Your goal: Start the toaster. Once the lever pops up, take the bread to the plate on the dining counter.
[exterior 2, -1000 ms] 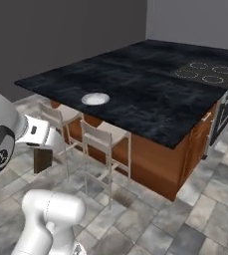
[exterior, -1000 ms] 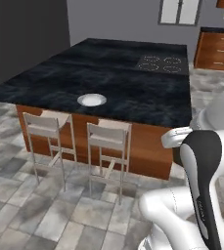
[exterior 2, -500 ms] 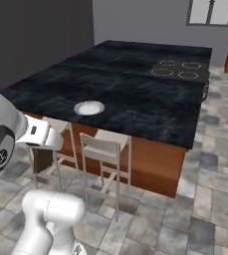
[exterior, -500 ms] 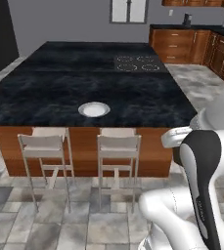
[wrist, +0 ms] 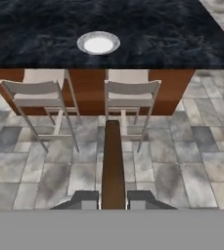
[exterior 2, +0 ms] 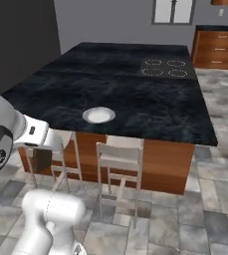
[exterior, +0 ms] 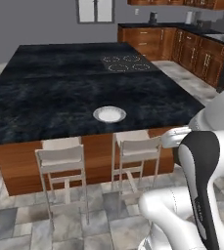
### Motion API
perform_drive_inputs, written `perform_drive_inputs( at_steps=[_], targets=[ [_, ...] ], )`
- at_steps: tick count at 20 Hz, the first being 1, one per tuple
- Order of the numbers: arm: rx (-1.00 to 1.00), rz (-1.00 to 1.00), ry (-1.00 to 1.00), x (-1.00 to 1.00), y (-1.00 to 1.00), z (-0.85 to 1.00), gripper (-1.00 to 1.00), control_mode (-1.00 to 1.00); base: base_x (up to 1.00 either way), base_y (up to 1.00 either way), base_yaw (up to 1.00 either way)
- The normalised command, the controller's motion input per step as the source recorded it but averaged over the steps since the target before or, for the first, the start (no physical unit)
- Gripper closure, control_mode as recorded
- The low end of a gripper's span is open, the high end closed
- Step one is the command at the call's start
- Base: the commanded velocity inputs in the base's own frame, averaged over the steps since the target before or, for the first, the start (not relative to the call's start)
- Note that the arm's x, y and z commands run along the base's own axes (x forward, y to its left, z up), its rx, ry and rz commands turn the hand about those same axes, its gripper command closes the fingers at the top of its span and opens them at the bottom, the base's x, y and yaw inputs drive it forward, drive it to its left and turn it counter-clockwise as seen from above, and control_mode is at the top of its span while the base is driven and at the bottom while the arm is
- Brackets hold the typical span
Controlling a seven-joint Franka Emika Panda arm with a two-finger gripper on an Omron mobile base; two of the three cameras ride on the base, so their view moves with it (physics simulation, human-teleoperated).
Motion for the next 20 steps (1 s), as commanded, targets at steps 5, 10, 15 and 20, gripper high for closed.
perform_drive_inputs(
  at_steps=[5,10,15,20],
  targets=[
    [0.00,0.00,0.00,0.00,0.00,0.00,1.00,1.00,0.57,0.54,-0.24],
    [0.00,0.00,0.00,0.00,0.00,0.00,1.00,1.00,0.68,0.00,-0.04],
    [0.00,0.00,0.00,0.00,0.00,0.00,1.00,1.00,0.60,0.00,0.00],
    [0.00,0.00,0.00,0.00,0.00,0.00,1.00,1.00,0.54,0.00,0.00]
  ],
)
